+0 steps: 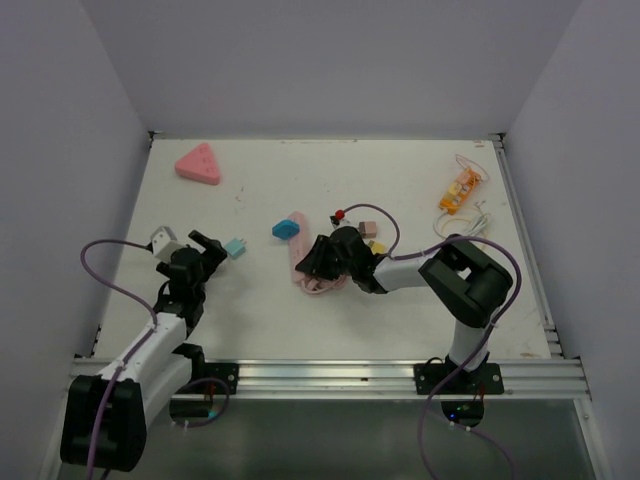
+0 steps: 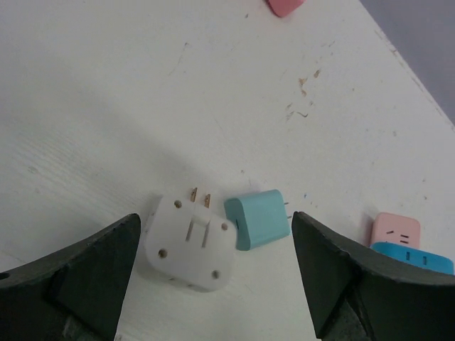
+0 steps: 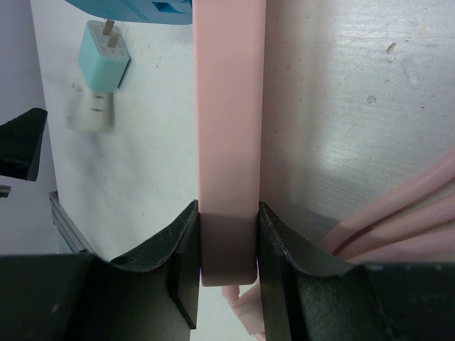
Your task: Pull the plug off the socket
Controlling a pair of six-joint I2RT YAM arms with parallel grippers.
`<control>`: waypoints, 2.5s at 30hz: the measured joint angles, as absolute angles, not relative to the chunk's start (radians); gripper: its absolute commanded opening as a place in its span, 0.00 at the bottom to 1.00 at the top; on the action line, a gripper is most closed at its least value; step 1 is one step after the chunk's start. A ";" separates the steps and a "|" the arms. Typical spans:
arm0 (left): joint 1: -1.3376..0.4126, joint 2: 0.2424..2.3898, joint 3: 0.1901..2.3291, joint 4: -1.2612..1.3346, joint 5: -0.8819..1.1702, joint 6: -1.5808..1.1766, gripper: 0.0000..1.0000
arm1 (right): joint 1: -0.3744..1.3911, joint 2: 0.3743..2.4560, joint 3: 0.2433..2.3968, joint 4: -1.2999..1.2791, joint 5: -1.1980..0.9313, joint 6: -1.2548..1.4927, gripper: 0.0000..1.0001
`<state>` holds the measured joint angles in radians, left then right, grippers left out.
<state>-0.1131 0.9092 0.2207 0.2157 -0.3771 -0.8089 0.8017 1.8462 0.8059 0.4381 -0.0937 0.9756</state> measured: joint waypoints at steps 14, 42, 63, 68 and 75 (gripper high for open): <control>-0.113 0.786 0.245 0.092 -0.264 -0.806 1.00 | 0.797 1.853 0.810 0.447 -0.105 0.975 0.00; -0.250 1.560 0.757 0.186 0.213 -0.879 1.00 | 0.785 1.868 0.826 0.448 -0.150 0.943 0.00; -0.251 1.647 0.796 0.198 0.263 -0.895 0.12 | 0.785 1.873 0.830 0.449 -0.153 0.941 0.00; -0.249 1.647 0.801 0.190 0.263 -0.891 0.00 | 0.783 1.873 0.830 0.446 -0.153 0.945 0.00; -0.213 1.647 0.819 0.143 0.297 -0.877 0.00 | 0.781 1.876 0.830 0.445 -0.152 0.950 0.00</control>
<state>-0.2131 1.6474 0.8188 0.1429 0.2974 -0.8768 0.7815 1.8763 0.8295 0.4454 -0.1516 0.9497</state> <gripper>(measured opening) 0.683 0.349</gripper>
